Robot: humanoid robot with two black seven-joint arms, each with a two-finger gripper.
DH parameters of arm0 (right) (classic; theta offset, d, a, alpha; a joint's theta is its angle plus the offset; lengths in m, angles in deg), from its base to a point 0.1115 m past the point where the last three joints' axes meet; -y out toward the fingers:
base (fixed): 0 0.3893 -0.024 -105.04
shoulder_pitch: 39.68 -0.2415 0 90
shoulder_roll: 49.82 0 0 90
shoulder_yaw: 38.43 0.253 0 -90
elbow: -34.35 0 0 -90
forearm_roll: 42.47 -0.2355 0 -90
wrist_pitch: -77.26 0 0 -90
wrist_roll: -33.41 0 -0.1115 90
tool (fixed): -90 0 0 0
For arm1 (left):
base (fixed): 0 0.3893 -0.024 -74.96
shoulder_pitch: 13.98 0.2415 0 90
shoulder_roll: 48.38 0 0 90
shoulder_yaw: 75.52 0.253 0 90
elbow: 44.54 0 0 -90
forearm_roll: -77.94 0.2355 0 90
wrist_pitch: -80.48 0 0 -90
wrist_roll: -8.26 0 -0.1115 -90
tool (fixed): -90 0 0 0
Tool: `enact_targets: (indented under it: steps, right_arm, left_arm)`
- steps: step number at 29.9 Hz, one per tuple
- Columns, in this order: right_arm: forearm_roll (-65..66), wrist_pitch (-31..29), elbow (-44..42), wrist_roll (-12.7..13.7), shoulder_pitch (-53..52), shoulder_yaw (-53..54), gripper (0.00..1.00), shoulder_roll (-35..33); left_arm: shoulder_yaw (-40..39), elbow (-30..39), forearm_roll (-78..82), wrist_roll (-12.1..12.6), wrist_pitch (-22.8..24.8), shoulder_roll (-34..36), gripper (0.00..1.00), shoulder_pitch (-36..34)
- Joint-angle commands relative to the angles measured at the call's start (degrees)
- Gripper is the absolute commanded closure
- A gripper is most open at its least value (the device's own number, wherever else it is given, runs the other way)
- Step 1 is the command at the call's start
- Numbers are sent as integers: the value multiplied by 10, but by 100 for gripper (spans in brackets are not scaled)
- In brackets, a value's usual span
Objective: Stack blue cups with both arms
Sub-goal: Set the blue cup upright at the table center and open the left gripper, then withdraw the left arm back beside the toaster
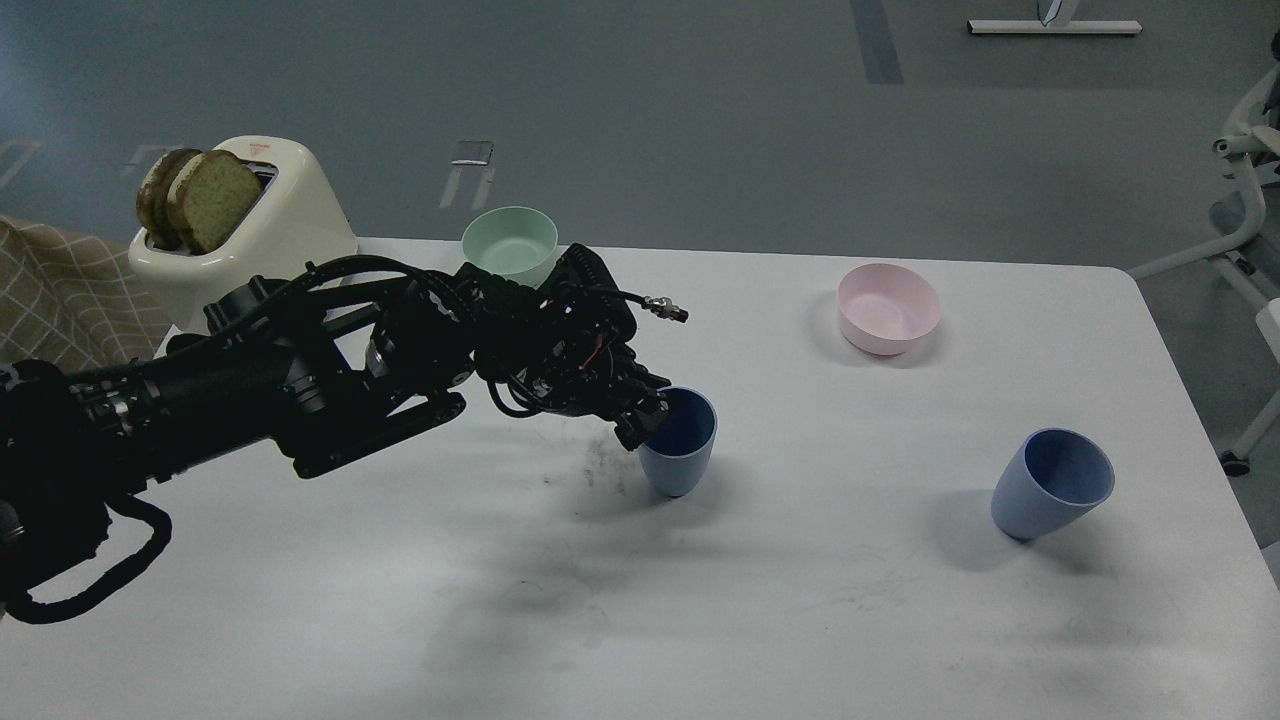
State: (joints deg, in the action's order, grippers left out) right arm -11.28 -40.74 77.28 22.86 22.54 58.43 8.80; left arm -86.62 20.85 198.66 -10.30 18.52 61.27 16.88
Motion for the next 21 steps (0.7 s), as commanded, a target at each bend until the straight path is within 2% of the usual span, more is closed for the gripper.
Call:
enact_targets:
  steps: [1, 8, 11, 14, 16, 17, 19, 21]
  right_arm:
    - [0, 0, 0, 0, 0, 0, 0, 0]
    - [0, 0, 0, 0, -3, 1, 0, -10]
    - [1, 0, -1, 1, -16, 3, 0, -21]
    - [9, 0, 0, 2, -32, -6, 0, -64]
    - [23, 0, 2, 1, -35, -33, 0, -80]
    - [23, 0, 2, 1, -35, -34, 0, -80]
    - [35, 0, 2, 1, -46, -52, 0, -88]
    - [68, 0, 3, 1, -61, -60, 0, -104]
  left_arm:
    - [-6, 0, -4, -5, 0, 5, 32, -5]
    - [-45, 0, -112, -2, 0, 37, 22, -30]
    - [-95, -4, -177, -2, 0, 55, 17, -29]
    - [-174, -15, -286, -2, 0, 56, 4, -14]
    - [-223, -16, -409, -7, -44, 55, 3, 22]
    - [-223, -16, -410, -7, -44, 55, 3, 22]
    - [-260, -16, -513, -7, -68, 57, 3, 45]
    - [-325, -17, -651, -8, -82, 62, 2, 76]
